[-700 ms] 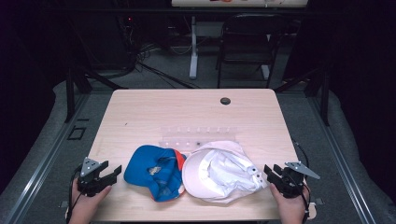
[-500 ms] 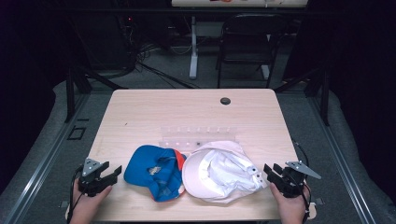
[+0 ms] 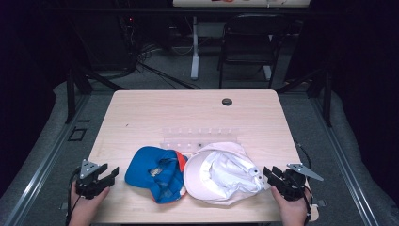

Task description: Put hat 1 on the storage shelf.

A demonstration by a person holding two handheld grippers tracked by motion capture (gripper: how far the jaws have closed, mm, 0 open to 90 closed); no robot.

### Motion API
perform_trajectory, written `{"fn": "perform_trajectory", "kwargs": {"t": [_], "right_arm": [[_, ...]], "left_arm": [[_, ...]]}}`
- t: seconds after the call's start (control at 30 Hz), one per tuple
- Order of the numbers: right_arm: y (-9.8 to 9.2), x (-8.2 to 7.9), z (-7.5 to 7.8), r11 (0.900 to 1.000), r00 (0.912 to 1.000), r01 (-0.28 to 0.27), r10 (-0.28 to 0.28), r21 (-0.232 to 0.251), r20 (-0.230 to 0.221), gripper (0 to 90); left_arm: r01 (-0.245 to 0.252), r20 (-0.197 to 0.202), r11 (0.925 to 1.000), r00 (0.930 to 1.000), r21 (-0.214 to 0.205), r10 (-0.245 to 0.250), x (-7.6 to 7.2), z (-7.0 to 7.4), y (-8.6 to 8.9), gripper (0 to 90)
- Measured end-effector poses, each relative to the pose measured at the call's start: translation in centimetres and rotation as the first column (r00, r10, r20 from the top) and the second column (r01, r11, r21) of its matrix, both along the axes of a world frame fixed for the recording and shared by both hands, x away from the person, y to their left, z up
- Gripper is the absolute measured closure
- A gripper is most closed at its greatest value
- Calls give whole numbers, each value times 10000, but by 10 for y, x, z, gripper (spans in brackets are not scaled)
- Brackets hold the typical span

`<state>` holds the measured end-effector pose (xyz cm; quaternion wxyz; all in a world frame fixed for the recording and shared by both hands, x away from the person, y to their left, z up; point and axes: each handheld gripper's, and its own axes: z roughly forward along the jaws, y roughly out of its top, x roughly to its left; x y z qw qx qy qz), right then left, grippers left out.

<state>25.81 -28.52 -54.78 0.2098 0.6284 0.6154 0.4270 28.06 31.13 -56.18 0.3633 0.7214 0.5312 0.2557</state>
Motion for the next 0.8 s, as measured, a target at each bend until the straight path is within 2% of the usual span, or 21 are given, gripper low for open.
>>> {"fn": "perform_trajectory", "kwargs": {"t": [0.27, 0.37, 0.4, 0.6, 0.8], "right_arm": [[1, -1, 3, 9986, 9996, -264, 270, 465, -117, 623], [2, -4, 6, 9982, 9995, -307, 309, 510, -40, 622], [3, -4, 7, 9980, 9995, -315, 314, 541, 33, 619], [5, -8, 15, 9970, 9987, -442, 424, 642, 288, 623], [6, -9, 16, 9957, 9983, -562, 550, 735, 182, 630]], "left_arm": [[97, 3, 10000, 10000, -12, -97, -1, 1, -2, 524], [207, 16, 9998, 9998, -58, -207, -2, 2, -3, 542], [254, -109, 9997, 9996, -7, -254, -3, 3, -3, 544], [370, -1, 9992, 9993, -134, -370, -3, 3, -6, 548], [555, -107, 9984, 9984, -131, -557, -5, 5, -8, 549]]}}
